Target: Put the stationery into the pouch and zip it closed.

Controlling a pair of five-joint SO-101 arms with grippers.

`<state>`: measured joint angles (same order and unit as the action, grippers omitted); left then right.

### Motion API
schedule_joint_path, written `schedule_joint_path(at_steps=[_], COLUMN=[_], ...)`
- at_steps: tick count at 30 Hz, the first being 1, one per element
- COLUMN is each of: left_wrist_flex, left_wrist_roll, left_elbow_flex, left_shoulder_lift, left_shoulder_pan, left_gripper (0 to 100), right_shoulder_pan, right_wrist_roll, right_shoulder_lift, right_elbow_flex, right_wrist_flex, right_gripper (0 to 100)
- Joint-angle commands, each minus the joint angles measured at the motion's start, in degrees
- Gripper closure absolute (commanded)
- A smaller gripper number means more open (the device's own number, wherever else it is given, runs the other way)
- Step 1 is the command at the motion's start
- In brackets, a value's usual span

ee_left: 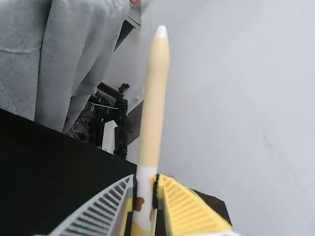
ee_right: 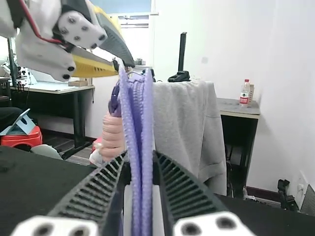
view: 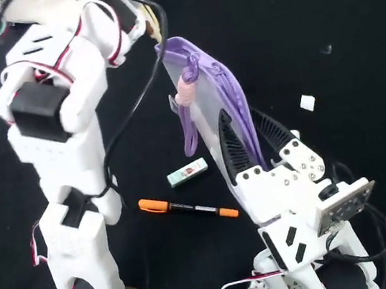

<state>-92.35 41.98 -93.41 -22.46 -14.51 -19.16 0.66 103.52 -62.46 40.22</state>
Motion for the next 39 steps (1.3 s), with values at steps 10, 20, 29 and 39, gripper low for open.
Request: schedule_joint_path(at_steps=[10,20,29,39], left_wrist_flex=[-1.1,-5.3,-8.4,-8.4], left_wrist_roll=[0.4,0.4,0.4,0.4], left_elbow_flex=[-2.1,-1.6,-1.8,-1.8], left_shoulder_lift=[-4.6,-2.8,-6.4,-7.5], left_shoulder_pan=[-1.2,-5.1,-5.1,-5.2], left_gripper=[97,97,97,97], right_shoulder_pan=[0.1,0.1,0.1,0.1], right_wrist_roll=[-0.4,-0.5,-3.7,-3.7], right_shoulder_lift=[5.1,5.1,5.1,5.1], right_elbow_flex=[2.8,-2.8,-2.8,-2.5], right_wrist_flex=[-0.4,-7.6,-8.1,-9.6], right_gripper=[98.7,98.7,98.7,98.7])
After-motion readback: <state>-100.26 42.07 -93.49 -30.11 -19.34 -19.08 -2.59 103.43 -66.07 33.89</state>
